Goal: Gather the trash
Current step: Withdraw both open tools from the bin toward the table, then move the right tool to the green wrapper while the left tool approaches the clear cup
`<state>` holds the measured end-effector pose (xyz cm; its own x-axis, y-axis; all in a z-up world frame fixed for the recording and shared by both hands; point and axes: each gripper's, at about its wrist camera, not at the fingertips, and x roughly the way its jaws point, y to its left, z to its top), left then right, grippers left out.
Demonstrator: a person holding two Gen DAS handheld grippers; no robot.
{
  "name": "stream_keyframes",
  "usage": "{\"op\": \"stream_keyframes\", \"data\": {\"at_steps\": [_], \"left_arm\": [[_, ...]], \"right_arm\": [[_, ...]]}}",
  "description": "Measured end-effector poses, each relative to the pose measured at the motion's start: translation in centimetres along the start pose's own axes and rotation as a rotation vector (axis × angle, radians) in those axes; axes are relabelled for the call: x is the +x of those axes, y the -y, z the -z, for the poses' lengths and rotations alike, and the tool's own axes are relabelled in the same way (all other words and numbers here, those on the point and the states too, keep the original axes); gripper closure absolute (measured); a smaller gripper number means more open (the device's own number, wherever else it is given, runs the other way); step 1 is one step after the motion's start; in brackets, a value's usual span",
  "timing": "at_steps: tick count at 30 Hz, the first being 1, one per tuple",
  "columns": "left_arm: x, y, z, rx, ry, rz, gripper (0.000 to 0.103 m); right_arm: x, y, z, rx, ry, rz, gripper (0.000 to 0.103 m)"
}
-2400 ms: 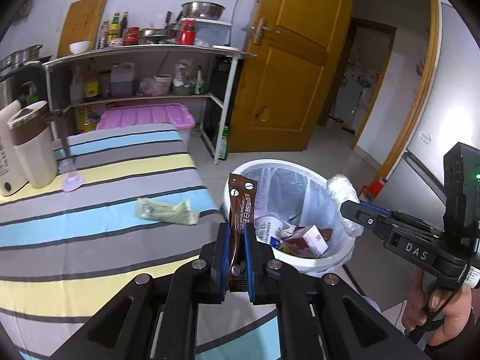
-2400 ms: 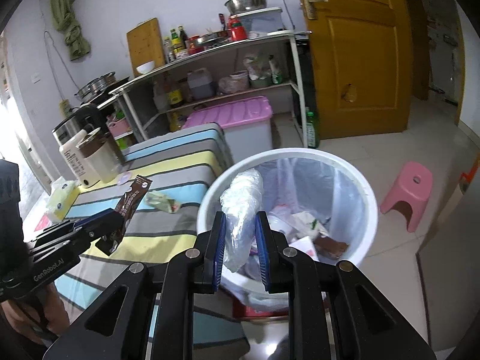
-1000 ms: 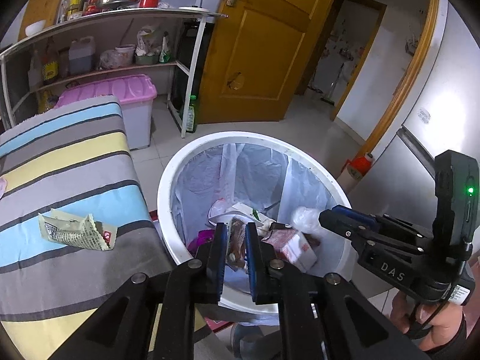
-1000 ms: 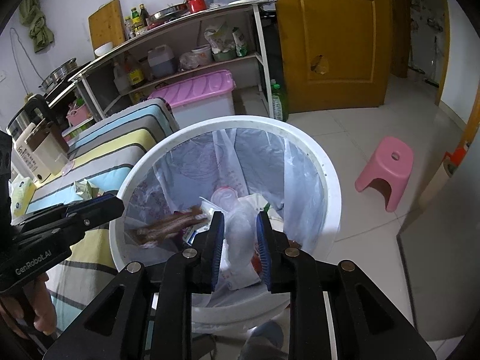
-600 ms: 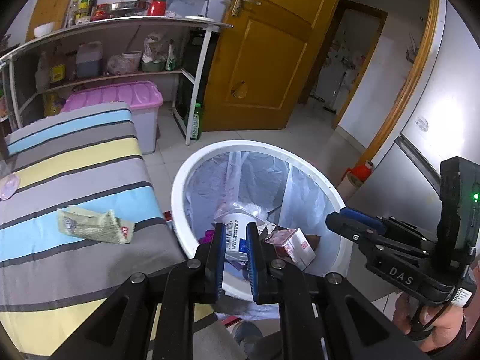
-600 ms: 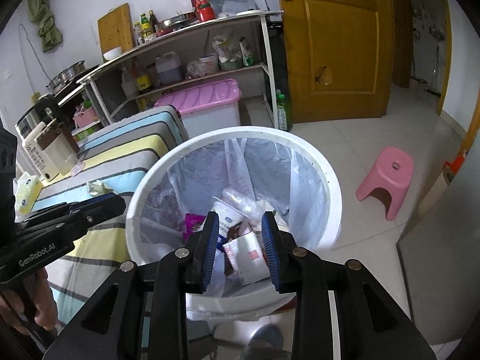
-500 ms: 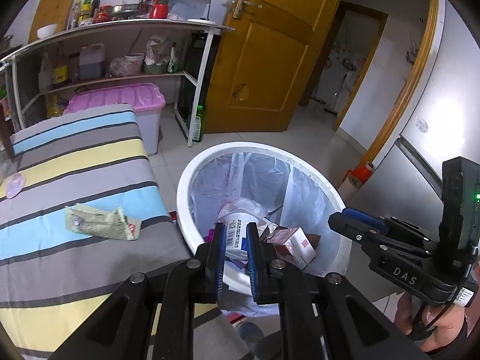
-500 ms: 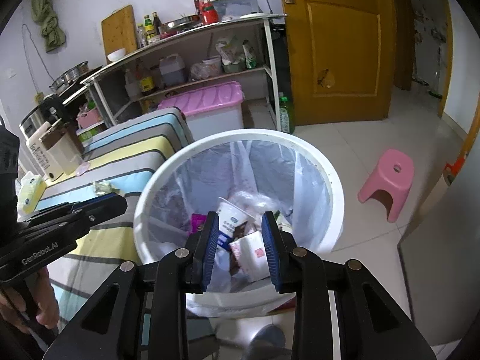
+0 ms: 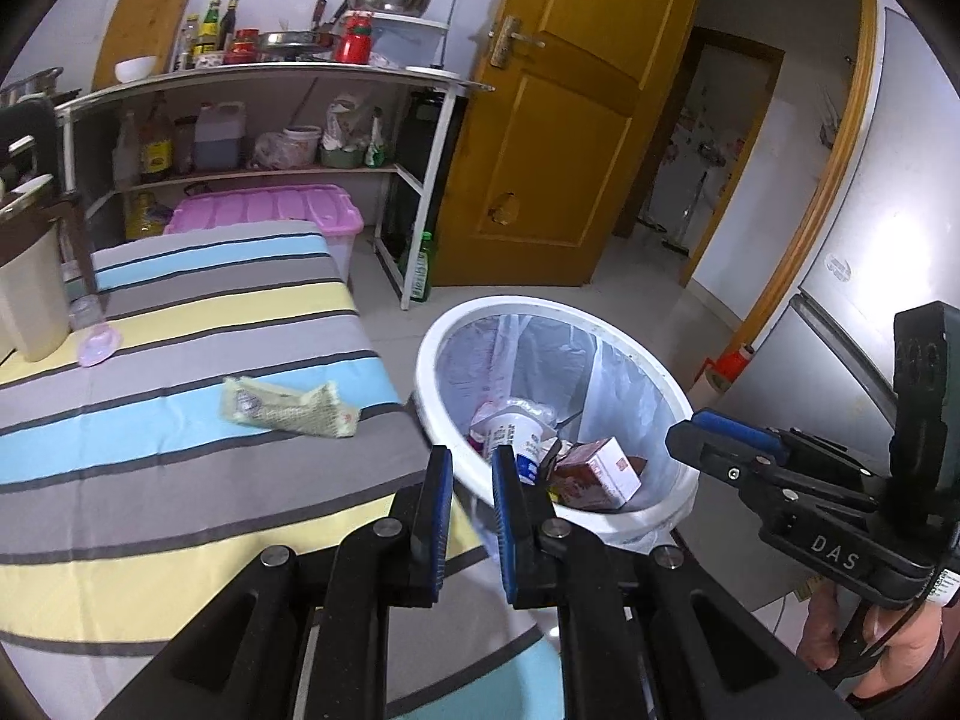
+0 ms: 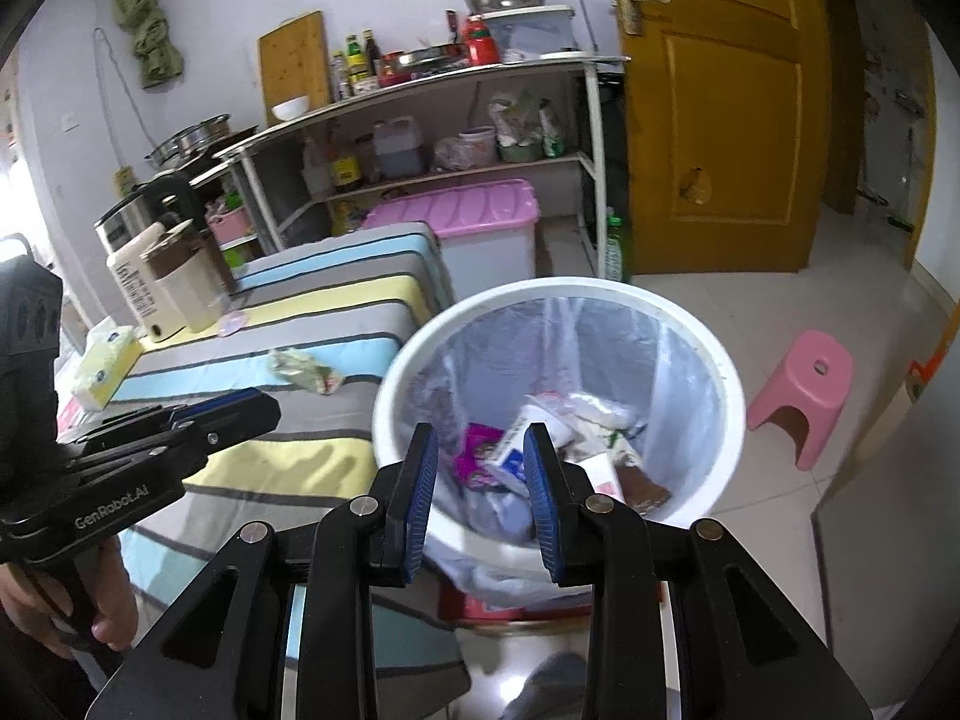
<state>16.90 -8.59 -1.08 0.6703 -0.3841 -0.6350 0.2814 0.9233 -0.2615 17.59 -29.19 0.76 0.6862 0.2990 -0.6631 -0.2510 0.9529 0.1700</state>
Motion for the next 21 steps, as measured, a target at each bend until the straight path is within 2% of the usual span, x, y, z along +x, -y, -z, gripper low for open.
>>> {"op": "stream_keyframes", "data": {"at_steps": [21], "left_arm": [[-5.5,-3.0,2.8,-0.038,0.049,-0.074,0.090]], "right_arm": [[-1.1,-5.1,1.2,-0.094,0.002,-0.116,0.072]]}}
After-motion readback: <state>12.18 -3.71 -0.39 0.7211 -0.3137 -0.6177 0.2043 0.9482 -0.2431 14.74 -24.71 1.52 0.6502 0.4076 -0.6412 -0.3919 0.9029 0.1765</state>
